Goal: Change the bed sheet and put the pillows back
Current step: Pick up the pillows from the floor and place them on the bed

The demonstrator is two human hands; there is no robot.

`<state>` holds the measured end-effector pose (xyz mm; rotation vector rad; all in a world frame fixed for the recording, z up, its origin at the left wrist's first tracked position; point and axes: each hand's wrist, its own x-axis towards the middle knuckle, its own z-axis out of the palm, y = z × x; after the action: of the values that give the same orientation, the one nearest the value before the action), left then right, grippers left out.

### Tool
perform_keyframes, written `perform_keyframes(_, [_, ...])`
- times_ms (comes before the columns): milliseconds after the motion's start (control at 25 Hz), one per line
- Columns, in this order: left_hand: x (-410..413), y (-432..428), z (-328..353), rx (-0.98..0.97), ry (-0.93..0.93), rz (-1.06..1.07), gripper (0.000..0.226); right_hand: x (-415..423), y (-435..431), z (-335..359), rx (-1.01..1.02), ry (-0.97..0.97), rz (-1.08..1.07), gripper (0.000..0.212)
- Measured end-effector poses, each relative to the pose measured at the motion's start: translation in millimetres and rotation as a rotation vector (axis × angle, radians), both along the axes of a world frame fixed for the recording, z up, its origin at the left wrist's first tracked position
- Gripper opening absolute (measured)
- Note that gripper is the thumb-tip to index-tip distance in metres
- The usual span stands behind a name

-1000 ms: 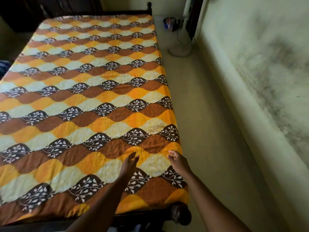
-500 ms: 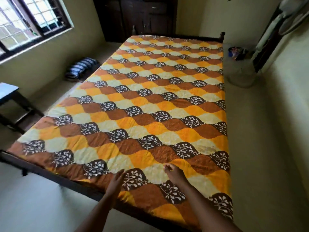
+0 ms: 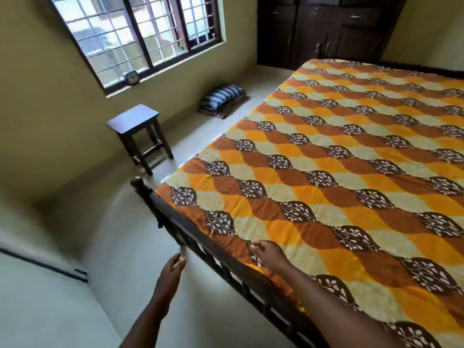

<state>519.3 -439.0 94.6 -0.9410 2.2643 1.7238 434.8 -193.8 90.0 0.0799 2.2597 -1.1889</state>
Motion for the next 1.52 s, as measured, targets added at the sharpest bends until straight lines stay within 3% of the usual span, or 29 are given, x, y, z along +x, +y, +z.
perform_keyframes(160, [44, -116, -12, -0.046, -0.035, 0.232, 0.041, -14, -126, 9, 0.020, 0.032, 0.290, 0.032])
perform_keyframes(400, [75, -229, -34, 0.049, -0.135, 0.559, 0.037, -55, -302, -14, 0.032, 0.010, 0.593, 0.036])
perform_keyframes(560, [51, -304, -30, 0.135, -0.154, 0.697, 0.035, -95, -407, -24, 0.055, 0.046, 0.801, 0.035])
perform_keyframes(760, [23, -398, -17, 0.063, -0.200, 0.831, 0.033, -153, -547, -21, 0.086, 0.105, 1.146, 0.034])
perform_keyframes(960, [-13, -458, -23, 0.143, -0.240, 0.933, 0.035, -213, -647, -22, 0.117, 0.118, 1.322, 0.035])
perform_keyframes(1080, [-61, -514, -38, 0.181, -0.285, 0.917, 0.033, -278, -696, -38, 0.146, 0.083, 1.265, 0.035])
perform_keyframes(1240, [-164, -613, -47, 0.161, -0.314, 0.796, 0.032, -381, -727, -53, 0.184, -0.023, 0.972, 0.036])
perform_keyframes(1520, [-446, -764, -47, -0.069, -0.291, 0.127, 0.029, -528, -701, -31, 0.235, -0.087, 0.334, 0.032])
